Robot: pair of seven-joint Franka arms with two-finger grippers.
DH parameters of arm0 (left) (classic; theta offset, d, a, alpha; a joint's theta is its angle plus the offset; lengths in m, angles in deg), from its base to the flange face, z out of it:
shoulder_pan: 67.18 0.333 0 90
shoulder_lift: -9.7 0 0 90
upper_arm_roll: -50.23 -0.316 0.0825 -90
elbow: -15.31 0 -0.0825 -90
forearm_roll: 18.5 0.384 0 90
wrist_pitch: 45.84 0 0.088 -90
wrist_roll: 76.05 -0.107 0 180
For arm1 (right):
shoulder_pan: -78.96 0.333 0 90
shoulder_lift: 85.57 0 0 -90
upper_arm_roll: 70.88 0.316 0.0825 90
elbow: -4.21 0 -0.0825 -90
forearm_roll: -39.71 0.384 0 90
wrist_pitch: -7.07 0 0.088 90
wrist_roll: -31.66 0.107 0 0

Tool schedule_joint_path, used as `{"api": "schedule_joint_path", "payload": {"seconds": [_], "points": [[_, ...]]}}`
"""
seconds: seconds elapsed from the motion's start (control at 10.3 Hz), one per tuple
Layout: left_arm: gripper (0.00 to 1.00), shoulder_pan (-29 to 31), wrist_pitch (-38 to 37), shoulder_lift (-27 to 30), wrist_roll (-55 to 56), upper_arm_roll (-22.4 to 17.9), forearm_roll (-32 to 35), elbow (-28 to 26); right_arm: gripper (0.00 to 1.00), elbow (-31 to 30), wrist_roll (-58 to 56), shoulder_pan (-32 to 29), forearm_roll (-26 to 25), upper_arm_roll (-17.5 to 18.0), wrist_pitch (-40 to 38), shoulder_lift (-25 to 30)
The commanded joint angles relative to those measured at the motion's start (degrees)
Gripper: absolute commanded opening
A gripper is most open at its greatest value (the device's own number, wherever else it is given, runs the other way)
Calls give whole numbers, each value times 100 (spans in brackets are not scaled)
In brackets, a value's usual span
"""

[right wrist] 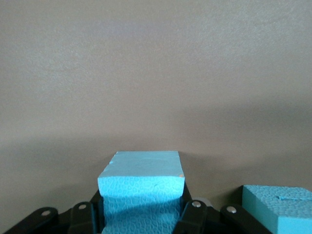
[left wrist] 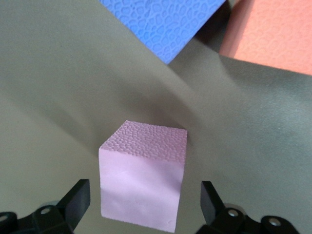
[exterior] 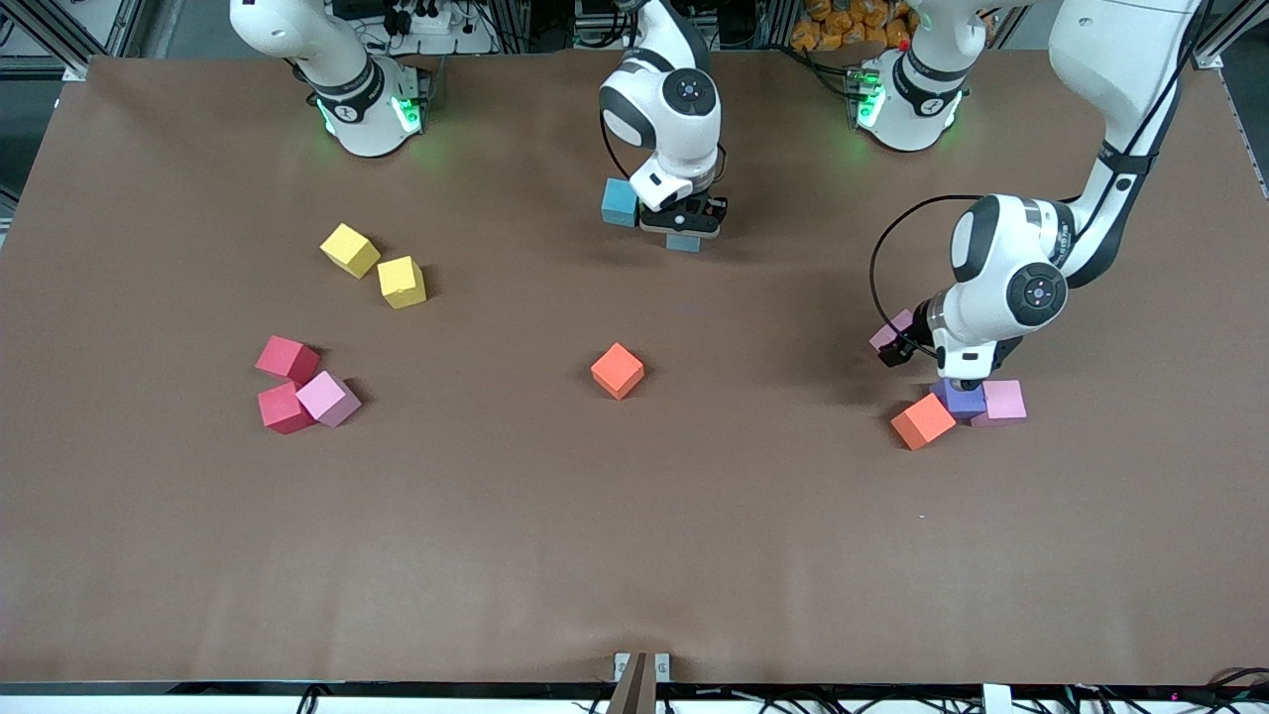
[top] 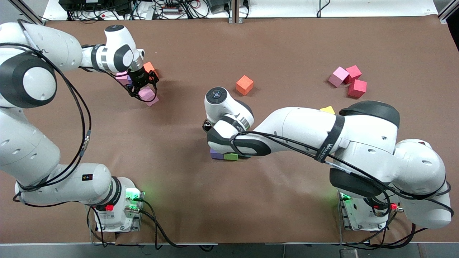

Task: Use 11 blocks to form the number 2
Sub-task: 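Grasp the pink cube with the left gripper while the right gripper lowers cyan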

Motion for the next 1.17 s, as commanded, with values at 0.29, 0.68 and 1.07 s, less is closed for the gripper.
{"api": "schedule_joint_path", "payload": {"seconds": [0.29,0.68,1.07], "points": [[60,-116,234,-235,-72,-93,129,122,84,16,314,34,96,-50,15,-47],[23,-299,234,-226,41,-84,129,447,100,16,201,-36,96,-59,-38,15],[22,-397,226,-235,68,-84,129,580,100,8,165,-19,-18,-59,-3,-29]]}}
